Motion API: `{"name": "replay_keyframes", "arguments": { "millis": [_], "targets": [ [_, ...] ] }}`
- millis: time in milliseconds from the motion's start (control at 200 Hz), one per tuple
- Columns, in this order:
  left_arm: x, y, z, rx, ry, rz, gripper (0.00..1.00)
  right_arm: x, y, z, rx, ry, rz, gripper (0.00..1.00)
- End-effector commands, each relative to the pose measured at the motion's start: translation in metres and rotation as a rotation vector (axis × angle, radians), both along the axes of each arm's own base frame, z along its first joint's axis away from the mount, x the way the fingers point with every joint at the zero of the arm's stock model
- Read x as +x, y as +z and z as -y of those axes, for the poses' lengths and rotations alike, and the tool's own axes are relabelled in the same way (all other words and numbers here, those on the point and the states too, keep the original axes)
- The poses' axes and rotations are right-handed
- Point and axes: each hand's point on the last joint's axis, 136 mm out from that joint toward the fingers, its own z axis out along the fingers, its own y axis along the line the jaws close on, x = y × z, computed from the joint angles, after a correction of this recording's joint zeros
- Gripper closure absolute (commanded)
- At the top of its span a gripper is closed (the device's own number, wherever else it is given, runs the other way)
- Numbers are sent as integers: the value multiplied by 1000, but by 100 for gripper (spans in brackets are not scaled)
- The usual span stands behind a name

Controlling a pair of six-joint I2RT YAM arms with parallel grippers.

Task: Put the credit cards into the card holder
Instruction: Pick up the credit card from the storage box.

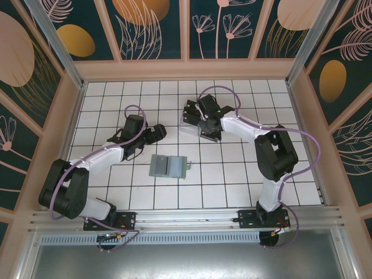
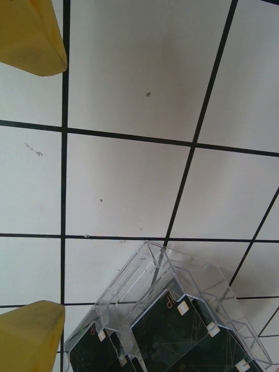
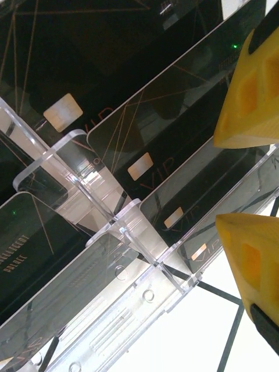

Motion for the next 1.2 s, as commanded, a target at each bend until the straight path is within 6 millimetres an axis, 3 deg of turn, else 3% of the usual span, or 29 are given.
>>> {"name": "replay_keyframes", "arguments": {
  "millis": [0,410,666,1196],
  "targets": [
    [4,10,-5,-10,22,34,1,-2,-10,2,-36,18,-33,65],
    [1,10,-6,-10,25,34,1,-12,-34,9,-62,18,-90,67],
    [1,9,-6,-10,27,35,1,-21,-38,6,-96,47,-111,69],
    [2,7,-5,-14,26,33,1,-28,-25,-8,-48,59,-108,92]
  ]
}}
